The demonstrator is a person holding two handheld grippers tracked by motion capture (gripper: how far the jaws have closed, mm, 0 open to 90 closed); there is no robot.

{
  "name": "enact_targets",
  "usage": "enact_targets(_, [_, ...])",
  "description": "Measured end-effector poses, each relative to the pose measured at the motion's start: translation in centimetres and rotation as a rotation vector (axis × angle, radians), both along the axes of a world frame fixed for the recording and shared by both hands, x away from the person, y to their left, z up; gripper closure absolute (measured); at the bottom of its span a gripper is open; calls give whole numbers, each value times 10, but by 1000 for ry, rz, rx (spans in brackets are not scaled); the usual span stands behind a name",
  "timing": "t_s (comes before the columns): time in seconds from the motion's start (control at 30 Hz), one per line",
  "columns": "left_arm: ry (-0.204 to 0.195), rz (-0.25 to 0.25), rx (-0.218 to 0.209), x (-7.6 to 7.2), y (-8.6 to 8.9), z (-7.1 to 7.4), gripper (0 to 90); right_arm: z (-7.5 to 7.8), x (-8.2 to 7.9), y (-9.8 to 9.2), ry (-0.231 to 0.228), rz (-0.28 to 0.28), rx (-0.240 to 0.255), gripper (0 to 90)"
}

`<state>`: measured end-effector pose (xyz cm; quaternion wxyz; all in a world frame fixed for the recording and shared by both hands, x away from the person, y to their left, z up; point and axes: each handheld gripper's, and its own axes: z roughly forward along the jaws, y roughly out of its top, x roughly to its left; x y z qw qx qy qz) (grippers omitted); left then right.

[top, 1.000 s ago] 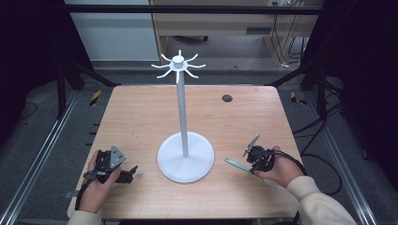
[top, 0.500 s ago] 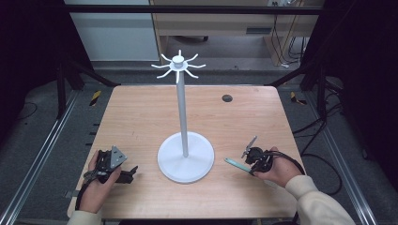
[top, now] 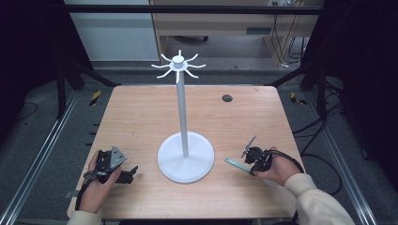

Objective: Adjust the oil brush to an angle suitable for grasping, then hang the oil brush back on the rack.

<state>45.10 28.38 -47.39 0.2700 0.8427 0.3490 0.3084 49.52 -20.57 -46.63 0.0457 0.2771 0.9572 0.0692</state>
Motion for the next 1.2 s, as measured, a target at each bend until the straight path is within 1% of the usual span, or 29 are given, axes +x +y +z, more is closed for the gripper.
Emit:
enact_targets(0.17, [-5,0,-4,0,0,0,30,1,0,1,8,7,-15,818])
enact_targets(0.23, [-5,0,-4,0,0,0,30,1,0,2,16,11,-9,821])
enact_targets(0.37, [-6,2,-6,0,0,0,30,5,0,0,-3,9,18,823])
enact_targets(0.47, [-6,2,-7,0,0,0,29,11,-1,-2,-13,-5,39,824])
enact_targets(0.5, [-6,3,-6,0,0,0,29,16,-1,-3,-33,-9,51,824])
enact_targets(0.53, [-6,3,-6,0,0,0,29,16,-1,-3,-33,-9,51,824])
enact_targets(0.57, [-3,1,-4,0,0,0,29,22,-2,-3,-53,-28,73,824])
enact_targets(0.6, [-3,1,-4,0,0,0,29,22,-2,-3,-53,-28,73,824])
enact_targets(0.63, [-5,2,-5,0,0,0,30,29,-1,-2,-80,-41,99,824])
enact_targets(0.67, [-5,3,-6,0,0,0,29,32,-1,-1,-89,-47,111,823])
enact_targets(0.7, [-5,4,-6,0,1,1,29,32,-1,-1,-89,-47,111,823])
enact_targets(0.73, [-6,6,-8,0,1,1,29,35,-1,0,-99,-47,123,823])
enact_targets(0.8, [-7,7,-11,0,1,1,29,39,-1,1,-129,-47,151,824])
enact_targets(0.87, [-5,7,-8,0,1,0,29,39,-1,1,-137,-44,150,824])
enact_targets(0.93, [-6,6,-7,-1,0,1,29,43,-2,1,-140,-55,154,824])
enact_targets(0.97, [-6,5,-6,-1,0,1,29,48,-1,-1,-155,-51,164,824])
enact_targets(1.0, [-6,5,-6,-1,0,1,29,48,-1,-1,-155,-51,164,824])
enact_targets(1.03, [-5,5,-5,-1,0,0,29,55,-1,-2,-170,-50,175,824])
enact_targets(1.07, [-5,6,-5,-1,0,0,29,55,-1,-2,-170,-50,175,824])
enact_targets(1.1, [-5,6,-5,0,1,0,29,62,-1,-4,-189,-57,198,823])
enact_targets(1.2, [-7,10,-8,0,1,0,29,71,-2,-5,-219,-77,247,823])
